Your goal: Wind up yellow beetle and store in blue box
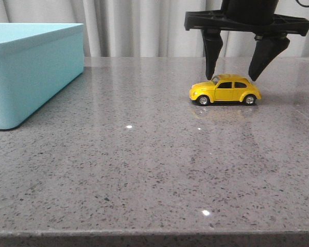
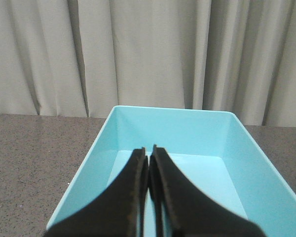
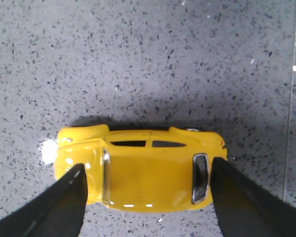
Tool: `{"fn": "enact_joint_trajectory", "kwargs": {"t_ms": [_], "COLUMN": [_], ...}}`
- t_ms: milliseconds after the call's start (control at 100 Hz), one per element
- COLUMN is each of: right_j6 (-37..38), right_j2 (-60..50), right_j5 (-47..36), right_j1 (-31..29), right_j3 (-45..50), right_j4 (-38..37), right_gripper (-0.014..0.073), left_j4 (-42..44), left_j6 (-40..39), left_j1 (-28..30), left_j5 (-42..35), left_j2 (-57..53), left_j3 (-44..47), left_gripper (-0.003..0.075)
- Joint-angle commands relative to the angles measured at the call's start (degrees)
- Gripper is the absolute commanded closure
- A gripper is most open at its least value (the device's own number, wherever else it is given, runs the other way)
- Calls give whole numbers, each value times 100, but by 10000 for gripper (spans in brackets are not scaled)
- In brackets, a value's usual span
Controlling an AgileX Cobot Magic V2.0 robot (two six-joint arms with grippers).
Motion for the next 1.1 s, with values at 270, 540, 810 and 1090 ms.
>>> {"fn": "enact_joint_trajectory", "kwargs": {"t_ms": [270, 540, 810, 1090], "right_j6": [0, 0, 0, -70], "right_j2": [-54, -59, -59, -59], "right_j5": [73, 358, 792, 1060], "right_j1": [-27, -27, -387, -810], "right_j3": [-210, -210, -210, -210], "right_j4": [-105, -470, -648, -1029], "right_gripper": [64, 64, 64, 64], "left_j4": [-54, -54, -54, -54], "left_j6": [-65, -65, -65, -65], "left_j1": [6, 6, 6, 6], "left_j5": [-469, -469, -469, -469], "left_j2": [81, 81, 81, 81], "left_j3": [-181, -181, -181, -181], "left_gripper": [739, 739, 739, 739]}}
